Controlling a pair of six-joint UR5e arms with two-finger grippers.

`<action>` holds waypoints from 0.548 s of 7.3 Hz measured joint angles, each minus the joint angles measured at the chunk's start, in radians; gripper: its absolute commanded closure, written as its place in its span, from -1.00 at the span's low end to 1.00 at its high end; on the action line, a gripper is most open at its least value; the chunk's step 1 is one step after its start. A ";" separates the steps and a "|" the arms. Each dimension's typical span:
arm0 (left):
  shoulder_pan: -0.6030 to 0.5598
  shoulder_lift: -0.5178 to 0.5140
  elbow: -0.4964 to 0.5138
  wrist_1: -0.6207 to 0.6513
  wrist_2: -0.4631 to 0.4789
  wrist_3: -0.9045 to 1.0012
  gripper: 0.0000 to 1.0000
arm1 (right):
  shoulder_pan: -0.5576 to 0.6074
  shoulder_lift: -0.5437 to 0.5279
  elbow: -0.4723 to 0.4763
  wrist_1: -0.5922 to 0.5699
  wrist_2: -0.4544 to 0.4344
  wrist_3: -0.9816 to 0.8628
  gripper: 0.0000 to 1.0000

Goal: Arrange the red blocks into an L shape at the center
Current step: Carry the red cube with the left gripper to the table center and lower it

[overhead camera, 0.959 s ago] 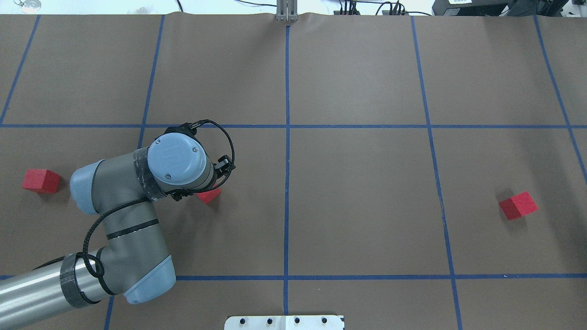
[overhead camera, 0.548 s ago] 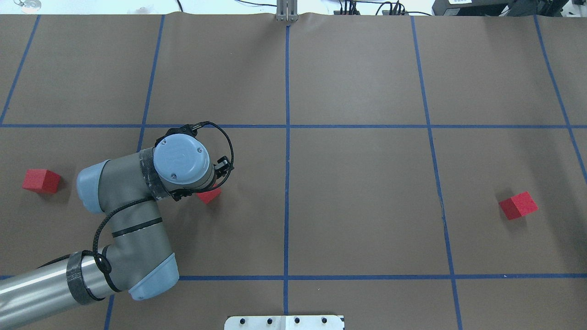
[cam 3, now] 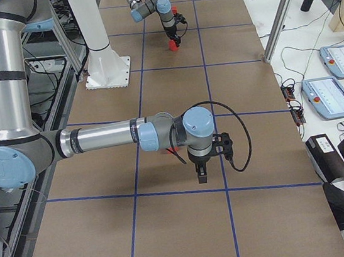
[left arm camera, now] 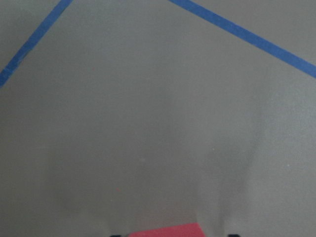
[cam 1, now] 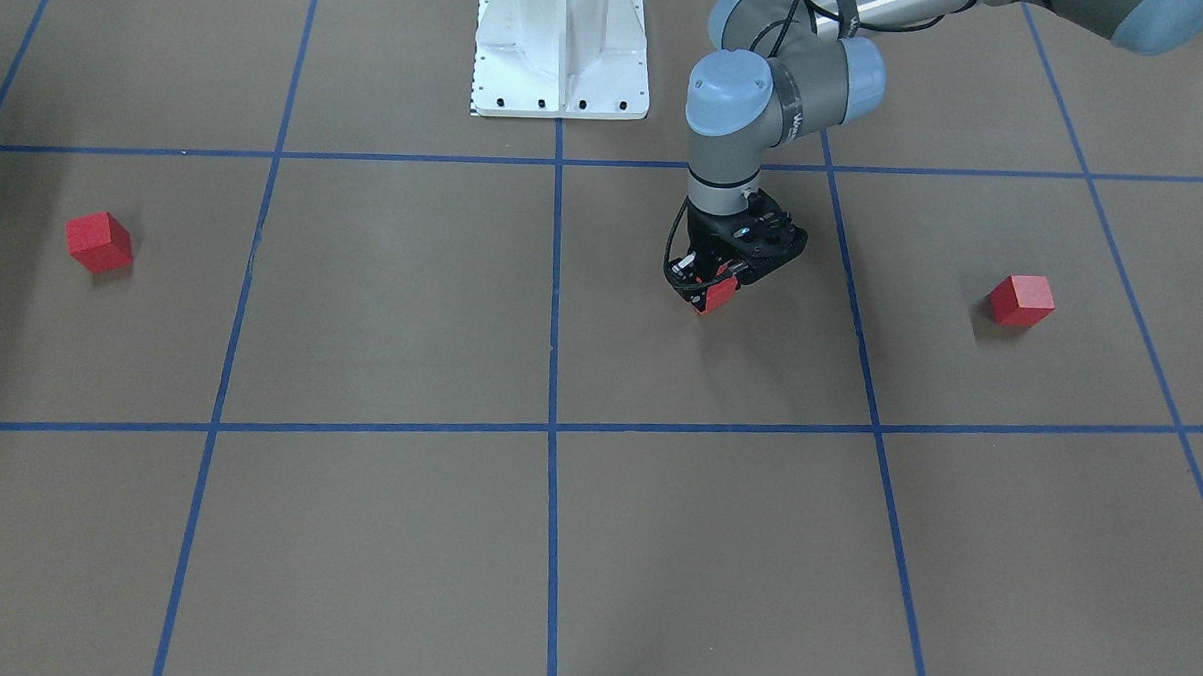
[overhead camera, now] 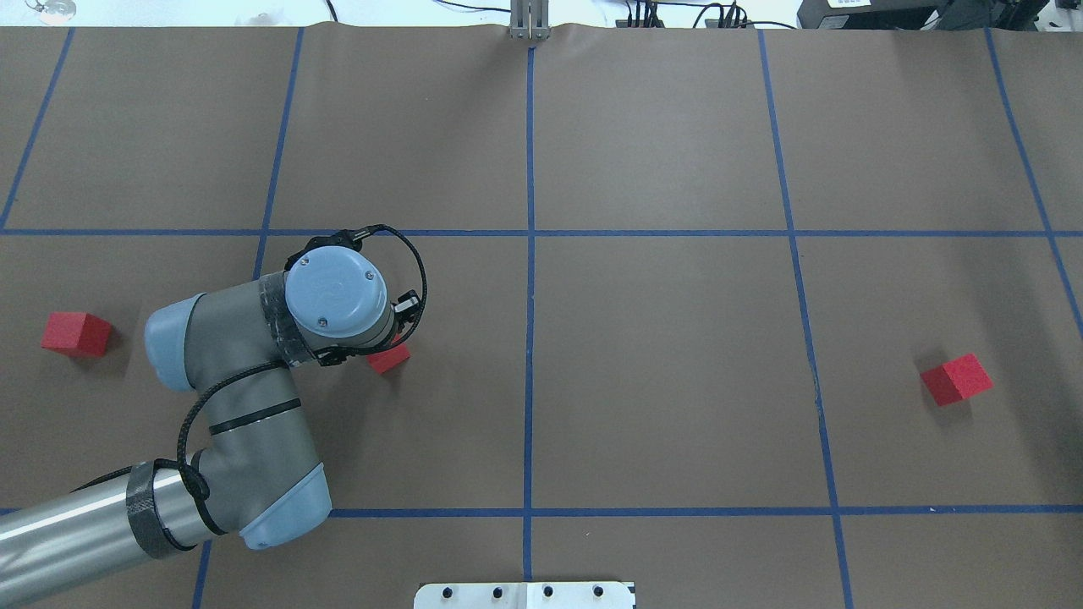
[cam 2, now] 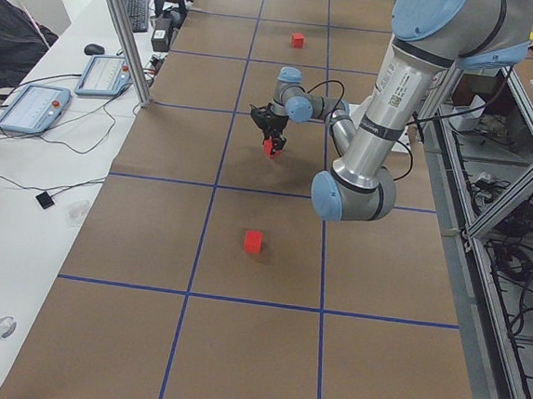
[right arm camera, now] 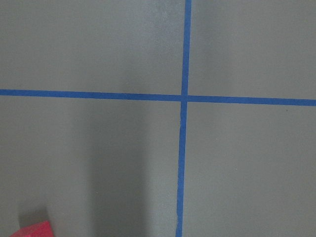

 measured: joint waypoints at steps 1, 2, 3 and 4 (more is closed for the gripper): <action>-0.003 -0.002 -0.032 0.019 -0.003 0.011 1.00 | 0.000 0.001 0.000 0.000 0.000 0.000 -0.99; -0.009 -0.028 -0.056 0.057 -0.003 0.053 1.00 | 0.000 0.002 0.001 0.000 0.000 0.000 -0.98; -0.018 -0.080 -0.051 0.087 0.001 0.138 1.00 | 0.000 0.002 0.002 0.001 -0.001 0.001 -0.99; -0.026 -0.137 -0.019 0.102 0.009 0.247 1.00 | 0.000 0.002 0.003 0.001 -0.001 0.001 -0.98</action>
